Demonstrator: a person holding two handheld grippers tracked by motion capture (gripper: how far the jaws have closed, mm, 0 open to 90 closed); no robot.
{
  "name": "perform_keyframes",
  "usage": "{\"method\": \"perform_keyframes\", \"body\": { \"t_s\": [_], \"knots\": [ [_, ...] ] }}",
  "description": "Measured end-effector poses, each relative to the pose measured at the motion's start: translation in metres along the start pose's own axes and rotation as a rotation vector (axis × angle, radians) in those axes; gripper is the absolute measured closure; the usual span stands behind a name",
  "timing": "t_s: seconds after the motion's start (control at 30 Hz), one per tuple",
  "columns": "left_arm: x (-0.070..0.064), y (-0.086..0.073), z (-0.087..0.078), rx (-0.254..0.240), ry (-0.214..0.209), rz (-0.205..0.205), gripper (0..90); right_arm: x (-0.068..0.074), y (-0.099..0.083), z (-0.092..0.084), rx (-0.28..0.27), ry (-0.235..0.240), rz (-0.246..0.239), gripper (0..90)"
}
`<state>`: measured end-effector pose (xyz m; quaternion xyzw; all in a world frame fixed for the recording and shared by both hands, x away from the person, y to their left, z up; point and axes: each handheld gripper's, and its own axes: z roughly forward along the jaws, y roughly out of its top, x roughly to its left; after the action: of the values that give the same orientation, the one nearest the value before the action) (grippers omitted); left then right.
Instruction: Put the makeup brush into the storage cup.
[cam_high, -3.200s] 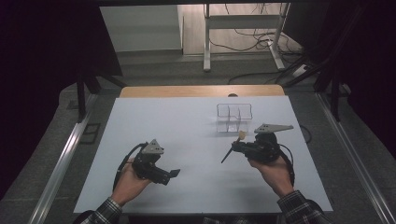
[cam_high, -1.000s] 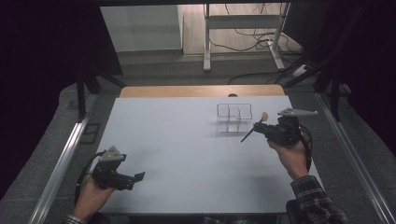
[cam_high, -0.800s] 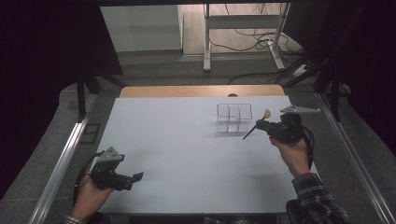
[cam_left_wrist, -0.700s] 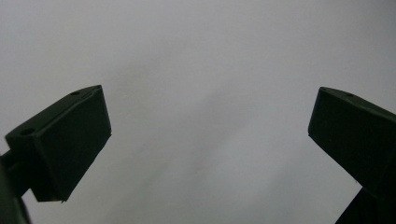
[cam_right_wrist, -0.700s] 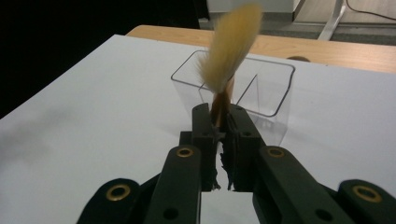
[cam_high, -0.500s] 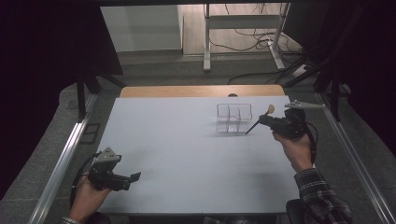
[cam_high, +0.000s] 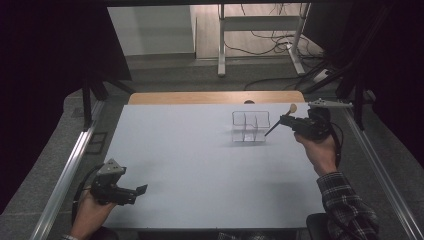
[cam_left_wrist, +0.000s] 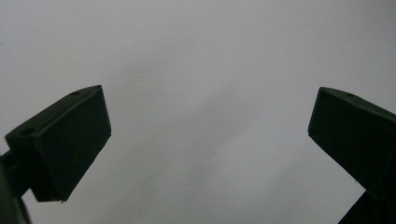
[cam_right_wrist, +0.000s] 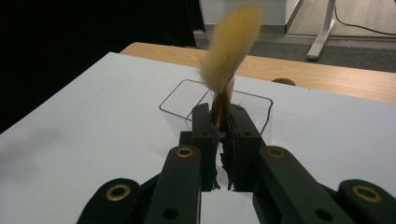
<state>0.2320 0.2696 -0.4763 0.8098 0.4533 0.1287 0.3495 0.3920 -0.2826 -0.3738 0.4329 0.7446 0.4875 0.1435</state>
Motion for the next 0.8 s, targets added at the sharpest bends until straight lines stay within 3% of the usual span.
{"method": "perform_keyframes", "body": {
  "t_s": [0.8],
  "knots": [
    [-0.001,0.001,0.001,0.001,-0.002,0.007,0.0,-0.006,0.021,0.005,-0.027,-0.027,0.001,83.7]
  ]
}}
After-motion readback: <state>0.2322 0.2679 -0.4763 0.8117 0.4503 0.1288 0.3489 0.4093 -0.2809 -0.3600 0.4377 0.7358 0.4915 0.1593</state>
